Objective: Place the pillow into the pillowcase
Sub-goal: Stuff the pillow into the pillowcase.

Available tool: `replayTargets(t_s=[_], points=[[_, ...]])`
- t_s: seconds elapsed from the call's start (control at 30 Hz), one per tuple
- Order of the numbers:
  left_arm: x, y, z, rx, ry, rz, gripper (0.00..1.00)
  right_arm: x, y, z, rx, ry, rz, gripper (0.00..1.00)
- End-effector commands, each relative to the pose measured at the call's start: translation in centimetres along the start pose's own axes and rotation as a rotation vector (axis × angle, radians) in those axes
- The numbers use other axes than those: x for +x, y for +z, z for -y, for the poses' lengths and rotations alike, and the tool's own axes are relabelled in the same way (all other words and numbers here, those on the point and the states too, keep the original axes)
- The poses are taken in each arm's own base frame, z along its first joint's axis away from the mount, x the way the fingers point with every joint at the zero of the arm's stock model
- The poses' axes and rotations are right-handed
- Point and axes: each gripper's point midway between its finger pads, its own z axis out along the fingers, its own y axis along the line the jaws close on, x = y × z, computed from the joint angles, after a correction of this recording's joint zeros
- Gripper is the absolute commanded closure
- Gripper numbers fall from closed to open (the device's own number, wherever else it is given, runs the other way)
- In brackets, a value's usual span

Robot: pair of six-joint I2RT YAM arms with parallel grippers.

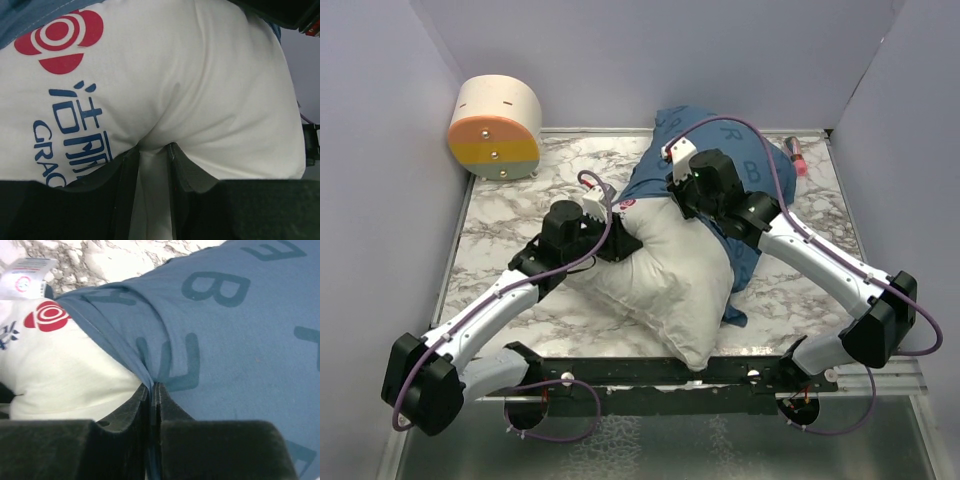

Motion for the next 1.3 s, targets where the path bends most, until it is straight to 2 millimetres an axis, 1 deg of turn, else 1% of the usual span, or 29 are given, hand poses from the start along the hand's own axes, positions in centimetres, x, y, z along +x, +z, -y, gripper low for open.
replayTargets(t_s=[0.0, 0.1, 0.13, 0.2, 0.27, 0.3, 0.37, 0.43, 0.5, 0.53, 0.6, 0.63, 0.7, 0.77, 0.83, 0.9, 0.97, 1.0, 1.03, 1.07, 1.1, 1.13, 1.17, 1.2, 1.27], points=[[-1.4, 2.1, -1.8, -0.007, 0.106, 0.133, 0.72, -2.4, -1.2, -4.4, -0.26, 0.03, 0.1, 0.98], [-3.4, 3.0, -0.9, 0.049, 0.183, 0.245, 0.8, -4.4, -3.4, -10.4, -0.61, 0.105, 0.185, 0.99], [-4.2, 3.3, -0.6, 0.061, 0.208, 0.278, 0.82, -4.9, -4.1, -12.0, -0.702, 0.123, 0.201, 0.99], [-5.5, 4.0, 0.3, 0.09, 0.255, 0.333, 0.85, -6.0, -5.2, -14.5, -0.83, 0.143, 0.226, 0.99], [-6.6, 4.7, 1.3, 0.115, 0.303, 0.391, 0.87, -7.2, -6.2, -16.1, -0.92, 0.148, 0.235, 0.99], [-7.1, 4.9, 1.7, 0.12, 0.325, 0.424, 0.87, -7.8, -6.7, -16.5, -0.955, 0.15, 0.244, 0.99], [-8.1, 4.9, 1.9, 0.111, 0.344, 0.492, 0.88, -8.9, -7.9, -16.8, -0.992, 0.159, 0.273, 0.99], [-9.3, 4.6, 0.7, 0.04, 0.332, 0.568, 0.88, -9.2, -9.1, -16.6, -1.008, 0.169, 0.292, 0.99], [-10.4, 4.0, -1.2, -0.062, 0.295, 0.637, 0.88, -8.5, -10.3, -16.4, -1.019, 0.183, 0.29, 0.99], [-10.9, 3.6, -2.5, -0.121, 0.258, 0.67, 0.88, -8.0, -10.9, -16.4, -1.026, 0.191, 0.292, 0.99], [-11.7, 3.2, -4.8, -0.223, 0.177, 0.714, 0.89, -6.6, -11.6, -16.2, -1.024, 0.216, 0.281, 0.99], [-11.6, 3.4, -6.0, -0.273, 0.133, 0.713, 0.9, -6.0, -12.4, -15.9, -1.021, 0.227, 0.285, 0.99], [-11.5, 3.7, -8.0, -0.358, 0.054, 0.718, 0.91, -4.7, -13.1, -15.4, -1.011, 0.259, 0.283, 0.99], [-11.0, 4.2, -9.6, -0.407, -0.021, 0.722, 0.91, -3.5, -14.0, -15.4, -1.027, 0.285, 0.277, 0.99], [-10.6, 5.0, -10.7, -0.418, -0.083, 0.726, 0.9, -2.4, -14.7, -15.7, -1.054, 0.306, 0.266, 0.99], [-10.3, 5.7, -11.4, -0.412, -0.13, 0.732, 0.9, -1.4, -15.0, -15.9, -1.071, 0.314, 0.25, 0.99], [-10.4, 6.3, -11.3, -0.37, -0.146, 0.745, 0.9, -0.5, -14.7, -16.0, -1.063, 0.329, 0.228, 0.99], [-10.5, 6.5, -10.7, -0.327, -0.138, 0.756, 0.89, 0.1, -13.6, -15.6, -1.004, 0.339, 0.203, 0.99], [-11.1, 6.5, -9.4, -0.253, -0.115, 0.785, 0.87, 1.1, -12.0, -14.9, -0.919, 0.346, 0.164, 0.99], [-10.8, 6.8, -8.4, -0.194, -0.077, 0.768, 0.84, 2.4, -9.9, -14.0, -0.814, 0.34, 0.127, 0.99], [-10.8, 6.9, -6.9, -0.115, -0.033, 0.761, 0.81, 3.7, -7.7, -12.8, -0.709, 0.346, 0.087, 0.99], [-10.3, 6.9, -5.9, -0.065, 0.006, 0.737, 0.77, 5.1, -5.9, -11.7, -0.634, 0.363, 0.042, 0.99], [-9.5, 6.7, -5.2, -0.028, 0.033, 0.71, 0.73, 6.0, -4.8, -11.0, -0.601, 0.385, 0.02, 0.98], [-8.7, 6.3, -4.8, -0.014, 0.057, 0.685, 0.66, 6.6, -4.1, -10.5, -0.591, 0.402, 0.011, 0.95], [-7.0, 4.9, -5.1, -0.051, 0.092, 0.633, 0.5, 6.7, -3.5, -9.7, -0.573, 0.408, 0.028, 0.75]])
